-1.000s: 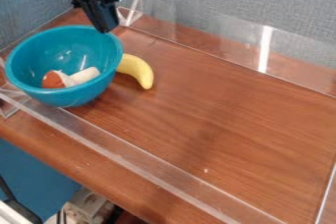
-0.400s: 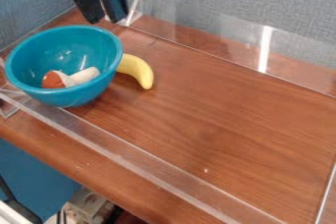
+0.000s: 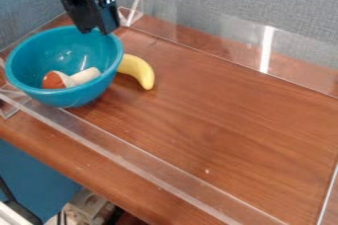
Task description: Put the yellow object in the blue bowl
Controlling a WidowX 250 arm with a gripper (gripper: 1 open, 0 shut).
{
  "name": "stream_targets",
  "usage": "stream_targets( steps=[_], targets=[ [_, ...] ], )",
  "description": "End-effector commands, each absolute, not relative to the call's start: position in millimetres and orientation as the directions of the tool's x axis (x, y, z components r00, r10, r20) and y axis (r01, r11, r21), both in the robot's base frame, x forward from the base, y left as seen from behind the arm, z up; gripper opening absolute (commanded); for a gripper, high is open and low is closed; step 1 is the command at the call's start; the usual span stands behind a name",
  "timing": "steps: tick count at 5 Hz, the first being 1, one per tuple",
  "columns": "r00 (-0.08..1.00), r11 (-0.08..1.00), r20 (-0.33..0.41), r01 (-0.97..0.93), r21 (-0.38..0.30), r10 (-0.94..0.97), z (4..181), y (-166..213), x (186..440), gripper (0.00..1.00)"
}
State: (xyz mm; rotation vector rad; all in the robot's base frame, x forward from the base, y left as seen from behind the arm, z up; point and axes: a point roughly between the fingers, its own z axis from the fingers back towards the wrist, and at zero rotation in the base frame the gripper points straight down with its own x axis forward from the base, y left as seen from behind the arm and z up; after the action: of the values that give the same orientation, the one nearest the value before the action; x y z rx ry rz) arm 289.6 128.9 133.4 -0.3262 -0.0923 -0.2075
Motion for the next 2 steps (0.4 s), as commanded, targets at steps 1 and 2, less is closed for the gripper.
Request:
stream_targets(
  steps=[1, 2],
  targets=[
    [0.966, 0.945, 0.182, 0.224, -0.237, -0.183, 155.8, 122.5, 287.4, 1.0],
    [0.978, 0.967, 0.19, 0.132, -0.219, -0.091, 160.8, 126.0, 286.0, 1.0]
  ],
)
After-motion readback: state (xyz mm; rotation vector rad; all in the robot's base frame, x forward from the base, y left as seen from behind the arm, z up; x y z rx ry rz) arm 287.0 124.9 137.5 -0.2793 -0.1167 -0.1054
